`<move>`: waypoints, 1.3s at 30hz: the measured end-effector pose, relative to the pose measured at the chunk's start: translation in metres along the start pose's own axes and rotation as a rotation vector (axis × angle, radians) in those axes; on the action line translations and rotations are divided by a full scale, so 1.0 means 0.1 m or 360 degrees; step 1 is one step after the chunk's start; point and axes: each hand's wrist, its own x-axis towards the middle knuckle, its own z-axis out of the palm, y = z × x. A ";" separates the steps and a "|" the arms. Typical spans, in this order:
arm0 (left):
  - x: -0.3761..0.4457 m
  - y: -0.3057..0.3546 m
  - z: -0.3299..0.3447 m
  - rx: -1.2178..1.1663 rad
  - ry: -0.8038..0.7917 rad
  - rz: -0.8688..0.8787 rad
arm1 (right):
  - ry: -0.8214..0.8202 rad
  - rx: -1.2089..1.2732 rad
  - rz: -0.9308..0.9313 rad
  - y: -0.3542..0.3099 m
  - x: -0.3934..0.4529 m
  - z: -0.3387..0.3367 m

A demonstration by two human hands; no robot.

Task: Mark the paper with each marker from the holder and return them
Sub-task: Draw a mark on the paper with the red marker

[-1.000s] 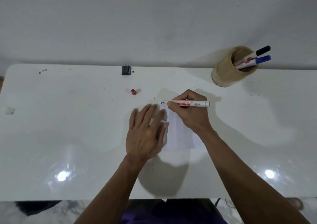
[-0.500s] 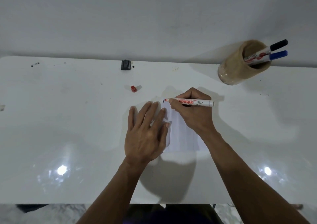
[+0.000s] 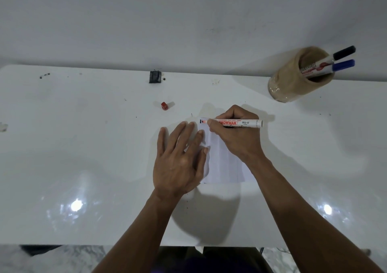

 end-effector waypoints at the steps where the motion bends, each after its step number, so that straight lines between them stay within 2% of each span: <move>1: 0.00 0.00 0.00 -0.0001 0.0002 -0.0002 | -0.0006 -0.0007 -0.0001 0.00 0.00 0.00; 17: -0.01 0.00 0.02 -0.0017 -0.0004 0.0004 | -0.0023 -0.0078 -0.0015 -0.02 -0.01 -0.01; 22: -0.01 0.00 0.00 -0.0034 -0.0058 -0.0017 | -0.0098 0.0049 0.0114 -0.06 0.01 -0.04; 27: 0.02 0.01 -0.10 -0.0156 -0.0153 -0.0064 | -0.0214 0.0412 0.0390 -0.29 0.04 -0.15; 31: 0.11 -0.01 -0.25 -0.0432 -0.0051 -0.0218 | -0.0155 0.0667 0.0402 -0.53 -0.01 -0.28; 35: 0.34 -0.15 -0.46 -0.0317 0.0142 -0.0480 | -0.0055 0.0895 0.0405 -0.71 -0.13 -0.38; 37: 0.53 -0.27 -0.51 -0.0256 0.0087 -0.0630 | -0.0014 0.0932 0.0418 -0.73 -0.18 -0.39; 39: 0.73 -0.39 -0.55 -0.0253 -0.0087 -0.0729 | 0.0037 0.0971 0.0458 -0.75 -0.22 -0.37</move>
